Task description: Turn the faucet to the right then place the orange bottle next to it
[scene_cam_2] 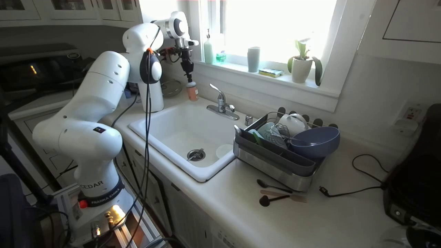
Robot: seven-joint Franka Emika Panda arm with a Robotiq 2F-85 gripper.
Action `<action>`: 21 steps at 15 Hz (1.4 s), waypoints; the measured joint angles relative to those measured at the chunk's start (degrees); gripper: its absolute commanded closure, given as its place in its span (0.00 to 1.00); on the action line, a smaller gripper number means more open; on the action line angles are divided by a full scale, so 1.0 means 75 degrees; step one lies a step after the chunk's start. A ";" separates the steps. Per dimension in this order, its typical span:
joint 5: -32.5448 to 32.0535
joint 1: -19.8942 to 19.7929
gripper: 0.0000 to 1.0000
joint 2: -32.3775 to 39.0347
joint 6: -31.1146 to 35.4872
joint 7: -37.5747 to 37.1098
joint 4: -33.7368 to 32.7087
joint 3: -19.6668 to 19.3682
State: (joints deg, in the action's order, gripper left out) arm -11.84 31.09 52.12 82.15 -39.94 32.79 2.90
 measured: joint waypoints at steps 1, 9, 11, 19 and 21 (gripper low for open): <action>0.0001 -0.0057 0.96 -0.0005 0.0061 0.0121 0.0000 0.0002; 0.0108 -0.0587 0.96 -0.0023 0.0362 0.1151 0.0001 0.0141; 0.0194 -0.0692 0.96 -0.0022 0.0486 0.1279 0.0003 0.0212; 0.0550 -0.0921 0.96 0.0078 0.0572 0.1466 0.0046 0.0441; 0.0585 -0.0928 0.96 0.0126 0.0572 0.1473 0.0065 0.0450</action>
State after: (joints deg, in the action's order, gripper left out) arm -7.45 24.13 53.07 86.44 -28.89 33.27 6.27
